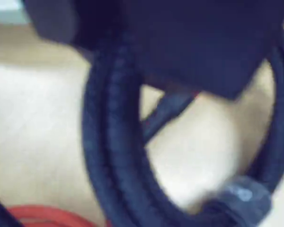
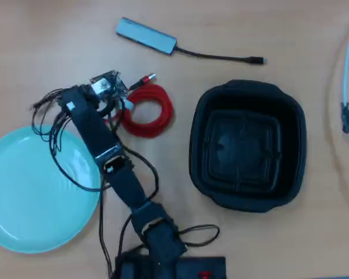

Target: Put a black charging cable in a black bowl and put a red charging cable in a green bowl

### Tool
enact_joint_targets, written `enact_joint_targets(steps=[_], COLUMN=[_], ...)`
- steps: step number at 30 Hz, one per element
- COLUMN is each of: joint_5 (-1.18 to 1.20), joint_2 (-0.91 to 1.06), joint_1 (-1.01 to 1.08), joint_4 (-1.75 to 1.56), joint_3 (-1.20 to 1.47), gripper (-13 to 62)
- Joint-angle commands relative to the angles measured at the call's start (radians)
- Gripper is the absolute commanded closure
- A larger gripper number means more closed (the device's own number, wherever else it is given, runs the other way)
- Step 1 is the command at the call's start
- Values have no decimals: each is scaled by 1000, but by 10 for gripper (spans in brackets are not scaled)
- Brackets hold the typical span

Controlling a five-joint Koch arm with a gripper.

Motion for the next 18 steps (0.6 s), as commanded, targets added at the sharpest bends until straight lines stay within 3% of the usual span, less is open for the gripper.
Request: enact_joint_targets(steps=[1, 11, 18], joint_5=[-43, -60, -44], joint_2=[239, 482, 680], joint_1=[-25, 25, 327], joint_4=[52, 87, 175], joint_3=[-98, -86, -74], gripper=[573, 572, 572])
